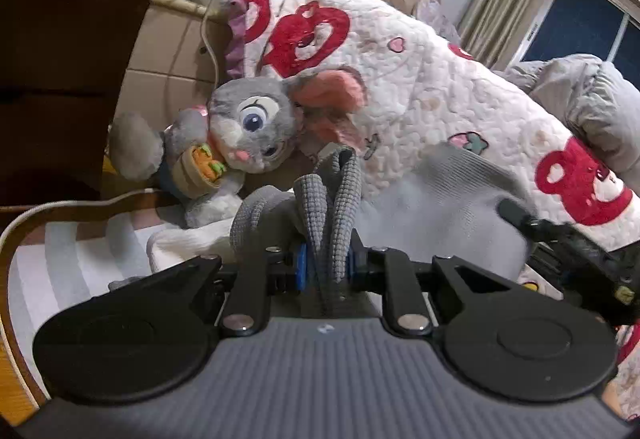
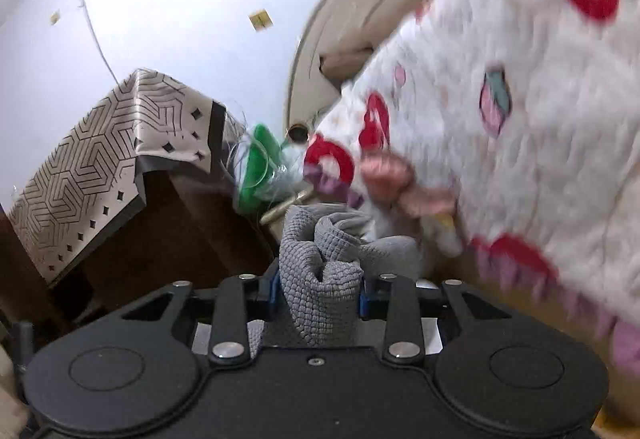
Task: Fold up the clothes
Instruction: 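Carry the folded shirt with both grippers toward the clothes stack, then lower the shirt onto the clothes stack and open both grippers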
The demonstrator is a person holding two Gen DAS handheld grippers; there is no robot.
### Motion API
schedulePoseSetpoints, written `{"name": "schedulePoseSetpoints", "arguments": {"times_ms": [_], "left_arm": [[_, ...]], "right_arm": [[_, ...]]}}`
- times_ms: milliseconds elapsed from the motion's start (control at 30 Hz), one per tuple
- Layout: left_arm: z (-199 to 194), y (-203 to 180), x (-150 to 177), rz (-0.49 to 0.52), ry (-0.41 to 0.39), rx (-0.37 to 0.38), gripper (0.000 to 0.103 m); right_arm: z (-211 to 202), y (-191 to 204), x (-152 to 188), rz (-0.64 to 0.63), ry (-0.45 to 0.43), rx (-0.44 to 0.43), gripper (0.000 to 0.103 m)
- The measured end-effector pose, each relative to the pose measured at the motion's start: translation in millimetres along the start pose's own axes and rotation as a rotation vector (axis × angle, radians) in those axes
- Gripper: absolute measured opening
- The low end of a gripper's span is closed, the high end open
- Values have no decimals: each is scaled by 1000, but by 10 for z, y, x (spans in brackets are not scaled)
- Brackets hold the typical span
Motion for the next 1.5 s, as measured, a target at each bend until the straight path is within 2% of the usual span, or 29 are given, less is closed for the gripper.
{"name": "schedulePoseSetpoints", "arguments": {"times_ms": [33, 100, 167, 200, 267, 333, 367, 400, 433, 500, 533, 600, 633, 700, 833, 1067, 1200, 1233, 1300, 1333, 1367, 1467, 1500], "left_arm": [[43, -16, 35, -14, 11, 16, 19], [125, -36, 110, -40, 26, 38, 21], [158, -28, 208, -18, -9, -22, 29], [142, -34, 252, 6, -37, -70, 33], [-53, -89, 292, 54, -158, -196, 34], [-271, -191, 265, 116, -282, -281, 34], [-345, -266, 234, 162, -320, -296, 34], [-360, -370, 192, 230, -323, -273, 34], [-353, -470, 155, 291, -314, -245, 34], [-222, -618, 129, 356, -253, -156, 34], [-153, -652, 135, 356, -231, -118, 34], [36, -638, 173, 281, -171, -31, 26], [166, -611, 214, 243, -114, -20, 24], [397, -548, 312, 244, -26, -97, 14], [518, -534, 391, 268, -16, -129, 13], [728, -510, 528, 308, 2, -184, 13], [736, -406, 557, 302, 0, -220, 13], [740, -398, 552, 310, -1, -230, 13], [730, -397, 546, 331, 0, -248, 13], [709, -400, 537, 336, -4, -252, 13], [695, -404, 529, 343, -6, -255, 13], [648, -441, 488, 353, -13, -247, 14], [613, -462, 473, 347, -20, -238, 17]], "right_arm": [[-13, 46, -53, -39, -19, -2, 39], [35, -178, 58, 7, 16, 153, 45], [43, -352, 184, 56, 23, 287, 63], [29, -411, 254, 82, 11, 341, 62], [2, -383, 310, 16, -17, 351, 64], [-12, -381, 323, 4, -30, 334, 65], [-31, -430, 309, 23, -33, 322, 65], [-65, -442, 291, 24, -41, 313, 65], [-99, -454, 274, 24, -50, 303, 65], [-325, -310, 282, -82, -140, 292, 65], [-421, -217, 280, -153, -191, 284, 65], [-372, -237, 347, -207, -176, 267, 58], [-347, -248, 381, -234, -168, 258, 54], [-297, -270, 451, -287, -152, 240, 53], [-196, -316, 590, -393, -119, 203, 51], [5, -791, 666, -173, -146, 153, 53], [15, -745, 759, -155, -159, 125, 54], [-102, -725, 760, -123, -177, 117, 55], [-340, -688, 760, -57, -212, 100, 67], [-500, -739, 814, 12, -214, 112, 81], [-662, -791, 870, 82, -216, 125, 86], [-956, -1002, 1212, 212, -111, 66, 86], [-1056, -1071, 1325, 255, -76, 47, 86]]}}
Point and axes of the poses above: each gripper's, at about its wrist camera, not at the fingertips, and z roughly the way its jaws point, y to its left, x to its underside, the point moved 5 cm from there along z, roughly the way its jaws point, and after that the axes turned 9 degrees about z, right-handed, at the moved point
